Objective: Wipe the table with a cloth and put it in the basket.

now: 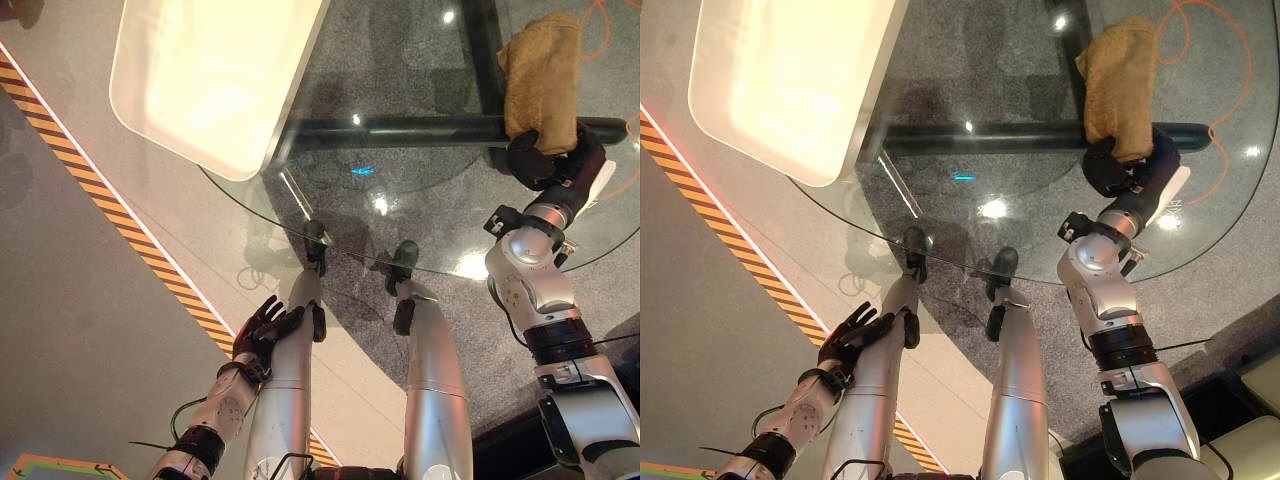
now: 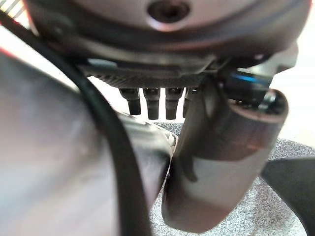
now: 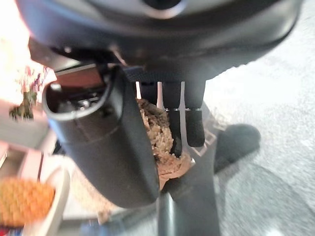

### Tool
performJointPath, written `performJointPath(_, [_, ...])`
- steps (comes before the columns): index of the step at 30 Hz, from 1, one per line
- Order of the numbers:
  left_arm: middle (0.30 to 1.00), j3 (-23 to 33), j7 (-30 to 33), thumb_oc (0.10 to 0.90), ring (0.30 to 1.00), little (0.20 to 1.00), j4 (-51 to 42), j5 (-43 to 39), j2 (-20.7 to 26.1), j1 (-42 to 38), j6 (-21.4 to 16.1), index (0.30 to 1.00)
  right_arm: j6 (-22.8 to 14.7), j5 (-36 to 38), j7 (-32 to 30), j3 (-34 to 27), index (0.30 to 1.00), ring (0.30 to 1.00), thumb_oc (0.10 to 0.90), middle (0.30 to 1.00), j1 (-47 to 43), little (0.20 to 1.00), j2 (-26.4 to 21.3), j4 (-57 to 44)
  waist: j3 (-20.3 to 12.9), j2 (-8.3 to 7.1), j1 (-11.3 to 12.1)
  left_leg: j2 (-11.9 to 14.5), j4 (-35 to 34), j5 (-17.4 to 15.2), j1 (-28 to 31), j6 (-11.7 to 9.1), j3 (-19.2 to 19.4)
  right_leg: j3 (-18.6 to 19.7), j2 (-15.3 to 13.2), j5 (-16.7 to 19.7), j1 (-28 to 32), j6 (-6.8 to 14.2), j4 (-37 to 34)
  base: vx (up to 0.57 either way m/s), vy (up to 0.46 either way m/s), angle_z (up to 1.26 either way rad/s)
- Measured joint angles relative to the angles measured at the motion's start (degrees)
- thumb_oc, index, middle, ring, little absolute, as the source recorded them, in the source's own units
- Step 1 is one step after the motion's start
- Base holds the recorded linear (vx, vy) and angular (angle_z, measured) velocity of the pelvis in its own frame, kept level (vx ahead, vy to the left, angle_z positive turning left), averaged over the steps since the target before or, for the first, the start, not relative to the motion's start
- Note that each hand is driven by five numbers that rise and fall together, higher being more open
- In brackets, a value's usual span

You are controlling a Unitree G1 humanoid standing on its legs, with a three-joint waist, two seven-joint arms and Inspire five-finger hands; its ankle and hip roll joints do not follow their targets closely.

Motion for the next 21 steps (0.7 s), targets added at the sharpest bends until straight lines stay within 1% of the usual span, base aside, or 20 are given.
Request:
performJointPath(3, [0.900,0.18,0.00,0.800,0.900,0.900,0.21,0.03,0.02,0.00,0.01,0.900,1.17,-0.39,3.97,0.29,0.300,0.300,0.100,0.300,-0.25,0.200,-0.07,-0.04,0.00,0.00,-0.34,0.04,0.12,0.16,0.06,0.20,-0.04,-0.07,0.04,0.02,0.10,-0.03,0.04,0.00,0.000,0.00])
performJointPath(7, [0.900,0.45,-0.06,0.800,0.900,0.900,0.60,0.07,-0.06,0.00,0.01,0.900,2.07,-0.70,7.16,0.50,0.300,0.300,0.100,0.300,-0.23,0.200,-0.55,-0.10,0.00,0.01,-0.59,0.11,0.11,0.02,0.06,-0.06,-0.13,-0.19,0.09,0.05,0.15,-0.07,0.02,0.00,0.000,0.00])
performJointPath(12, [0.900,0.76,-0.11,0.800,0.900,0.900,0.80,0.34,-0.06,0.00,0.03,0.900,2.20,-3.09,14.33,1.49,0.300,0.300,0.100,0.300,-0.01,0.200,-2.07,-0.73,-0.01,0.02,-0.89,0.27,0.03,0.03,0.05,-0.11,-0.17,-0.27,0.23,0.06,0.15,-0.11,-0.03,0.00,0.000,0.00])
performJointPath(14, [0.900,0.92,-0.29,0.800,0.900,0.900,0.91,0.55,-0.04,0.00,0.03,0.900,2.01,-3.16,18.82,2.94,0.300,0.300,0.100,0.300,0.10,0.200,-3.16,-1.59,0.00,0.04,-0.89,0.35,0.01,0.05,0.05,-0.15,-0.21,-0.32,0.30,0.06,0.15,-0.11,-0.04,0.00,0.000,0.00])
performJointPath(17, [0.900,0.97,-0.71,0.800,0.900,0.900,1.01,0.91,0.07,0.00,0.03,0.900,0.54,-1.82,29.57,8.06,0.300,0.300,0.100,0.300,0.04,0.200,-4.37,-3.05,-0.01,0.05,-0.75,0.52,0.01,0.05,0.05,-0.24,-0.34,-0.44,0.47,0.02,0.17,-0.23,0.01,0.00,0.000,0.00])
performJointPath(19, [0.900,0.96,-1.11,0.800,0.900,0.900,0.93,1.47,0.04,-0.13,0.05,0.900,-0.26,-0.81,35.34,11.89,0.300,0.300,0.100,0.300,-0.26,0.200,-3.96,-3.71,0.00,0.08,0.00,0.58,-0.02,0.04,0.06,-0.31,-0.45,-0.56,0.50,-0.06,0.16,-0.40,0.12,0.00,0.000,0.00])
performJointPath(21, [0.900,0.87,-1.27,0.800,0.900,0.900,0.53,1.65,0.02,-0.21,0.34,0.900,-0.33,-0.16,39.27,15.34,0.300,0.300,0.100,0.300,-0.26,0.200,-3.75,-4.04,0.00,0.08,0.81,0.53,-0.09,0.04,0.01,-0.33,-0.71,-0.66,0.44,-0.14,0.18,-0.52,0.17,-0.01,-0.009,0.05])
